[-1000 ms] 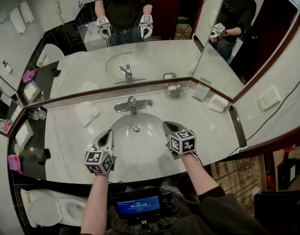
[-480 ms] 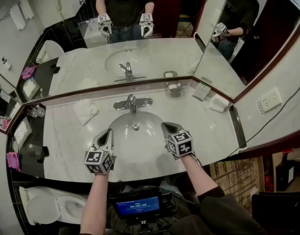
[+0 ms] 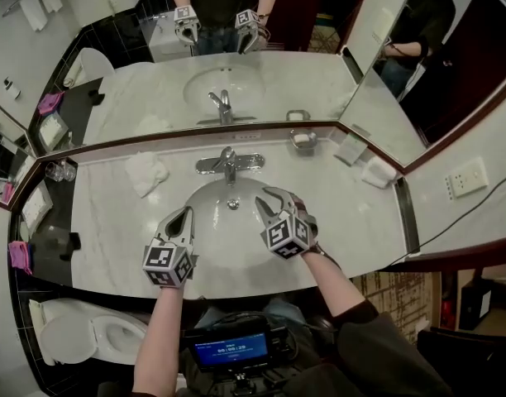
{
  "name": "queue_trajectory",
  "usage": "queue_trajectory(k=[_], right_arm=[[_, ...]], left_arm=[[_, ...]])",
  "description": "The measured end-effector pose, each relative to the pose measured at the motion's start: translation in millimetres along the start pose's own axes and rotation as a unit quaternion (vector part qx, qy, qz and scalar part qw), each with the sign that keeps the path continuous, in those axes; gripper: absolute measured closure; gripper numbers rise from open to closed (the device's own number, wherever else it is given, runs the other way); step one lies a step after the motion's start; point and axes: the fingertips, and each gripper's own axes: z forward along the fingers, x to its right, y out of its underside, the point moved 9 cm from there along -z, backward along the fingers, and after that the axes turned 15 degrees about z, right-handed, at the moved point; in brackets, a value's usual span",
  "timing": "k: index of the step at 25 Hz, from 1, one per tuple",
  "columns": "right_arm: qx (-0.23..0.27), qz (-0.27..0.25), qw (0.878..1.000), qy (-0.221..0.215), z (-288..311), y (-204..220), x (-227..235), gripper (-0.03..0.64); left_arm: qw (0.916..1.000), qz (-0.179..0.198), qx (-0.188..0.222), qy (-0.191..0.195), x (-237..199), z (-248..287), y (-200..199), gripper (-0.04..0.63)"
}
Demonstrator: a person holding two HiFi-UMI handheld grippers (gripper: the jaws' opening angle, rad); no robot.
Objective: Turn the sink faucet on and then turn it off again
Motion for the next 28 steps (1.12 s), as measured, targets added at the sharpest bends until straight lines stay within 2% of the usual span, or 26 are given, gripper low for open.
queue_trajectory(k=[4,6,8,10,16,28], right_arm=[[-0.002,-0.111,0.994,0.004,30.3,-10.5,-4.2,0.433],[-0.005,-0.161,0.987,0.004,47.7,-15.7,-4.4,0.394],[-0.008,-0.201,0.980,0.000,68.2,-20.2,-3.8,0.394],[-0.011,-0.234,0.972,-0.006,90.6,-23.7,-4.4,0.343],[-0.011,-0.308,0.951,-0.029,149.2,-26.6,-12.5,0.337],[-0.009,-0.423,0.904,-0.065,219.0,-8.6,-30.1,0.339]], left_arm=[[1.0000,0.000,-0.003,-0.006,-4.3,7.9,4.7,0.595],[1.0000,-0.003,-0.003,-0.006,-3.3,14.5,4.3,0.595],[1.0000,-0.001,-0.004,-0.006,-4.4,23.3,7.6,0.595],[0.9999,0.004,-0.006,-0.008,-7.8,32.5,13.7,0.595],[0.9999,0.001,-0.007,-0.009,-11.8,54.7,25.1,0.595],[0.9989,-0.039,-0.008,-0.026,-22.5,74.0,63.8,0.595]])
